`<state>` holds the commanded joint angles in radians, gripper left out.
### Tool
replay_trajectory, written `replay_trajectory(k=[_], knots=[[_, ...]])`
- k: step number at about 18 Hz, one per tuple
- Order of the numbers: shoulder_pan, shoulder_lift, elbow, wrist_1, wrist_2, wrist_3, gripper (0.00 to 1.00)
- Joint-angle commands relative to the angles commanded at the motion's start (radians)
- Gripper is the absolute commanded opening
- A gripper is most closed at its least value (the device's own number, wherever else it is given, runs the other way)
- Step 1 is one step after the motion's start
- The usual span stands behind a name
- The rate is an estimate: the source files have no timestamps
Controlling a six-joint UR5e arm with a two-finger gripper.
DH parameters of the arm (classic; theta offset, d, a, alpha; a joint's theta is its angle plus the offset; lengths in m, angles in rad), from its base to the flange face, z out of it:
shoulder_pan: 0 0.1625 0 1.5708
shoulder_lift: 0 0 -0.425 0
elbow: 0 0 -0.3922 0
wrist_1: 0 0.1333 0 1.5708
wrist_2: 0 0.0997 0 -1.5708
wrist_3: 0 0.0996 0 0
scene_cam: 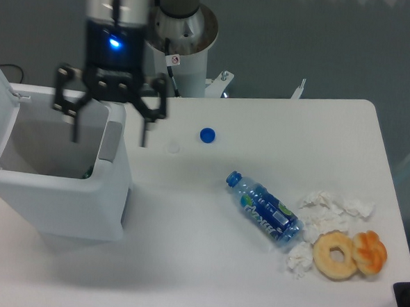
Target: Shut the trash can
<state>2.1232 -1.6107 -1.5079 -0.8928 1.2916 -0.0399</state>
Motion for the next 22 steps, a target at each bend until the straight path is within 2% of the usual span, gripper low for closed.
replay_trajectory(k=[3,7,10,12,16,22], knots=[[-0.037,0.029,-0.003,0.0,-0.012,-0.014,1.0],[-0.034,0.063,-0.002,0.0,-0.158,-0.015,1.0],[-0.039,0.101,-0.003,0.0,-0.184,-0.038,1.0],[-0.039,0.117,-0.003,0.002,-0.247,-0.038,1.0],[-0.04,0.13,0.002,0.003,-0.391,-0.032,1.0],[-0.08,0.126,0.0,0.003,-0.469,-0.025,1.0]])
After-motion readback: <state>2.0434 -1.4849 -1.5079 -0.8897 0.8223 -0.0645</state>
